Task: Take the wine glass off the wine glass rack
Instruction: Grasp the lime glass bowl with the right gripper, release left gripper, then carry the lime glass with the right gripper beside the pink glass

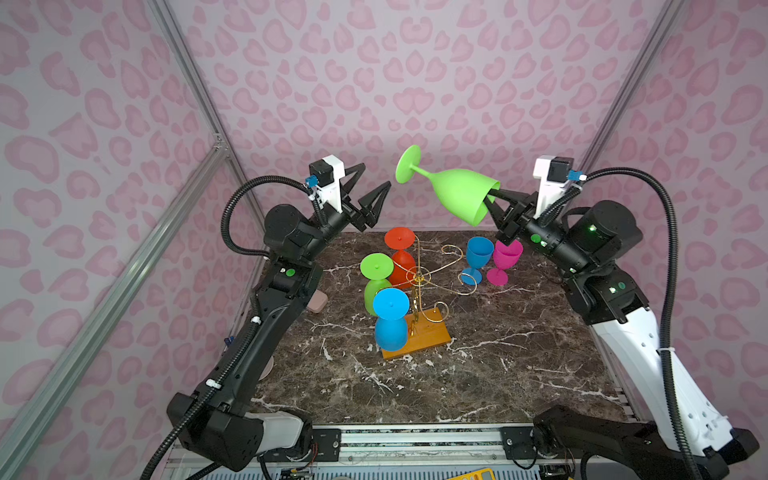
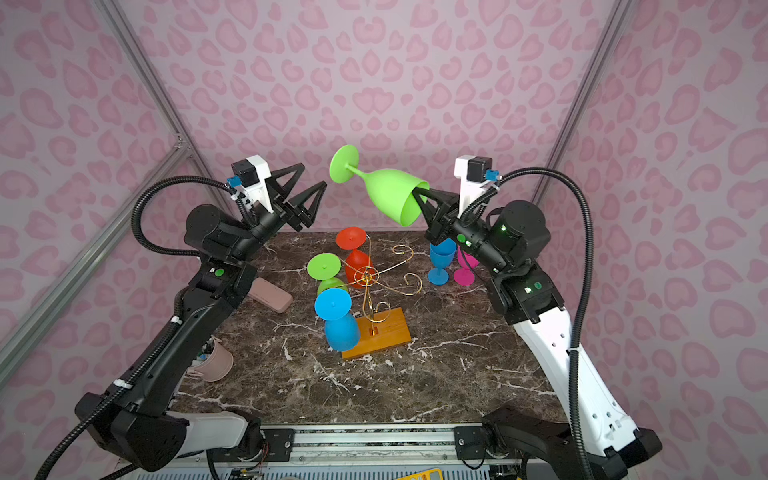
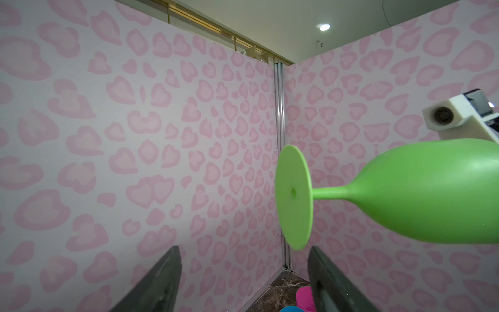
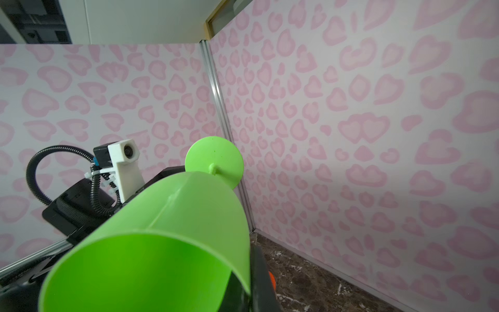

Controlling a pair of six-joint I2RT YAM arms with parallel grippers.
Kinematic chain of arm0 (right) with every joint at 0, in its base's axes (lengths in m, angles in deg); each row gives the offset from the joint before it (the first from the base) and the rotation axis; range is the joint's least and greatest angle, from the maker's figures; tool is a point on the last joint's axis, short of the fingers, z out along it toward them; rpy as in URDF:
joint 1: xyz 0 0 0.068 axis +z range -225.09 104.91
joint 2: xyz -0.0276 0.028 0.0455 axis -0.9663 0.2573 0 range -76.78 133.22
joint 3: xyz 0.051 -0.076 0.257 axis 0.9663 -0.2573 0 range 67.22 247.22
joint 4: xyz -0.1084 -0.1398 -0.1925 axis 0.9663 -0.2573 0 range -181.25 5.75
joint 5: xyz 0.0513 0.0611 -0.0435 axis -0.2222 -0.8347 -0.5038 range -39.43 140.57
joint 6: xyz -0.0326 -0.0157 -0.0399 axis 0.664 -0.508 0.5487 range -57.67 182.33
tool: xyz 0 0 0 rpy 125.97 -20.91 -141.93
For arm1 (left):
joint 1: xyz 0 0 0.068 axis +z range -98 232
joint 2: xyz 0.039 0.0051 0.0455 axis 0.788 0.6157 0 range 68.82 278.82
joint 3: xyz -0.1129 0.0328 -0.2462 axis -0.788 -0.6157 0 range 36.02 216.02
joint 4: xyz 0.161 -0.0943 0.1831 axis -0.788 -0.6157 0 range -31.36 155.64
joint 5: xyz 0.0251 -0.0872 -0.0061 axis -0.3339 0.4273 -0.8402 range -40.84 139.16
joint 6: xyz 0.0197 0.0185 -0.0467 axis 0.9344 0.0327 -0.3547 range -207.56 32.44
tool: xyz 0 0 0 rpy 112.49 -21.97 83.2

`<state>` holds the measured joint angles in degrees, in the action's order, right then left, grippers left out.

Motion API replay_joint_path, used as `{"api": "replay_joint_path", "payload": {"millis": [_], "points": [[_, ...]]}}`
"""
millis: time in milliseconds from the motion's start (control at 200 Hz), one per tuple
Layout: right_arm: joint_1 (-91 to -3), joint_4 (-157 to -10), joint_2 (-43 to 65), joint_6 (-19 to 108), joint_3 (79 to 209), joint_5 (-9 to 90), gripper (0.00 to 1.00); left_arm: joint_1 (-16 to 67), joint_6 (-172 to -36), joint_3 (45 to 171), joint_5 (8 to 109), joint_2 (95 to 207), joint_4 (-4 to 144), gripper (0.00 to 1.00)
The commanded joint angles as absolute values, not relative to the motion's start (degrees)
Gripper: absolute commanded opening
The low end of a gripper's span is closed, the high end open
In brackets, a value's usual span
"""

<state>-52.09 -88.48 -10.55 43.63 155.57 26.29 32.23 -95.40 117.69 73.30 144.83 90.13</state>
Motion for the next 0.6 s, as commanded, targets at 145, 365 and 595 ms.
{"api": "replay_joint_path", "payload": {"millis": [145,365,595], "points": [[-57.5,-102.0,-18.9,47.5,154.3,38.5,0.00,32.6,-94.6,113.5,61.0,140.4,91.4,0.84],[-61.3,-119.3,-25.7,49.8,153.6,43.6,0.00,34.1,-94.2,106.1,50.0,133.6,90.1,0.93],[-61.4,-136.7,-29.1,51.0,148.9,47.1,0.00,36.7,-94.2,98.1,42.9,126.4,88.9,0.99]]}}
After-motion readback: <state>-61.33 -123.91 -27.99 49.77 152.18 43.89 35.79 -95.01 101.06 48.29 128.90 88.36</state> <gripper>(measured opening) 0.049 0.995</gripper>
